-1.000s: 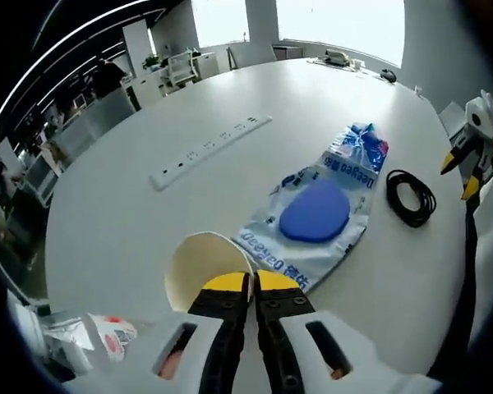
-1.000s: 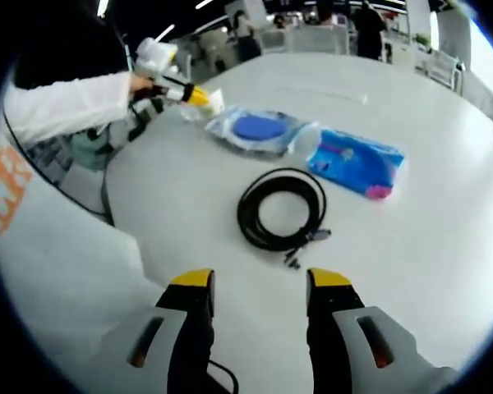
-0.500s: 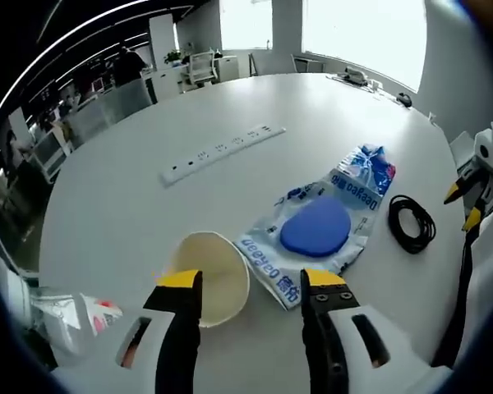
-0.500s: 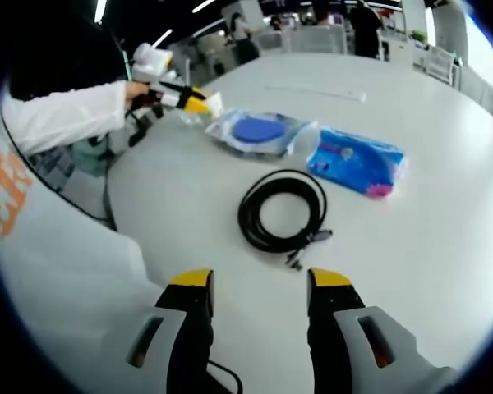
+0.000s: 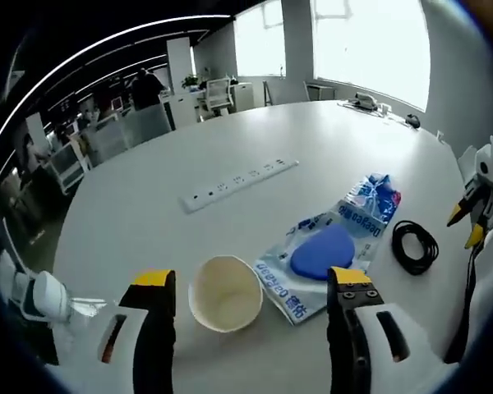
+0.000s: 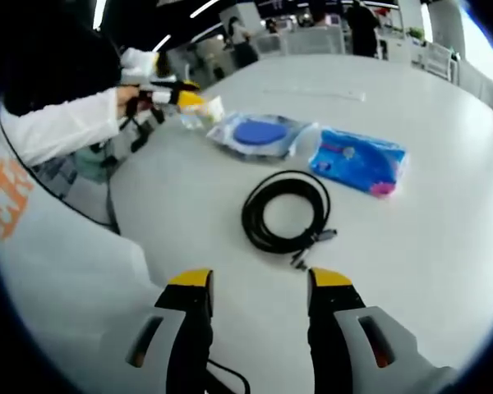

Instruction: Arrange the tabletop items into an orderly group along one side of the table until the central work area is clear of visible clutter.

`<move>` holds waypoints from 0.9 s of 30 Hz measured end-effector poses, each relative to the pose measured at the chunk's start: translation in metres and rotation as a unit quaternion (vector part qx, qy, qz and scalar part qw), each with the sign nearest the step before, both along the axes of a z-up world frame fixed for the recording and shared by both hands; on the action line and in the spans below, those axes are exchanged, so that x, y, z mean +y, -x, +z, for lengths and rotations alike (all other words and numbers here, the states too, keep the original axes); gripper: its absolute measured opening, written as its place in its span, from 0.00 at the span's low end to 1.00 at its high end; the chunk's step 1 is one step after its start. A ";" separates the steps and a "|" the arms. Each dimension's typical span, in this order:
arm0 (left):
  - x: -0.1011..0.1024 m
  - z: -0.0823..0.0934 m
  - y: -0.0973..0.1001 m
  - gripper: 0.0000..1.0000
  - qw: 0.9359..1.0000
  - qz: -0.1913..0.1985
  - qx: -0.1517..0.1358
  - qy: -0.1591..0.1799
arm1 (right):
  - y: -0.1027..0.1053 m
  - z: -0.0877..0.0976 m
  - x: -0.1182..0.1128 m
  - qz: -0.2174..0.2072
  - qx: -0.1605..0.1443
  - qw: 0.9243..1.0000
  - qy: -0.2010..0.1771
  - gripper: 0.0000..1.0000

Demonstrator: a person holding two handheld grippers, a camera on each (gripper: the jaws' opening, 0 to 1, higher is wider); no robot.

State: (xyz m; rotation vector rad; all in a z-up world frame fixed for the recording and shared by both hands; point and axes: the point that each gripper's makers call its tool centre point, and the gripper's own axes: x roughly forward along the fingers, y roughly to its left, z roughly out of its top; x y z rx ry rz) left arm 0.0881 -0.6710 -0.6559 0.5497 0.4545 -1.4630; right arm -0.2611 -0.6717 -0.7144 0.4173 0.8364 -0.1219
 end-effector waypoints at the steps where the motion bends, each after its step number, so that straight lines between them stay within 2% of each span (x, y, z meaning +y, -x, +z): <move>1: 0.001 0.003 0.001 0.77 1.000 0.002 0.000 0.005 | -0.001 0.001 0.000 -0.004 -0.005 1.000 -0.002 0.45; 5: 0.007 0.008 0.000 0.81 1.000 0.016 0.000 0.015 | -0.002 0.002 0.000 -0.007 -0.009 1.000 -0.006 0.45; 14: 0.030 0.015 -0.008 0.80 0.999 0.029 -0.015 0.010 | -0.002 0.000 0.007 0.000 -0.010 1.000 -0.012 0.44; 19: 0.045 0.025 -0.019 0.76 0.998 0.060 -0.020 0.021 | -0.003 0.002 0.009 0.002 -0.014 1.000 -0.011 0.44; 21: 0.050 0.036 -0.025 0.73 0.996 0.078 -0.035 0.039 | -0.002 0.001 0.010 0.003 -0.014 1.000 -0.012 0.44; 27: 0.067 0.045 -0.038 0.75 0.991 0.113 -0.042 0.052 | 0.005 -0.004 0.018 0.002 -0.010 1.000 -0.020 0.44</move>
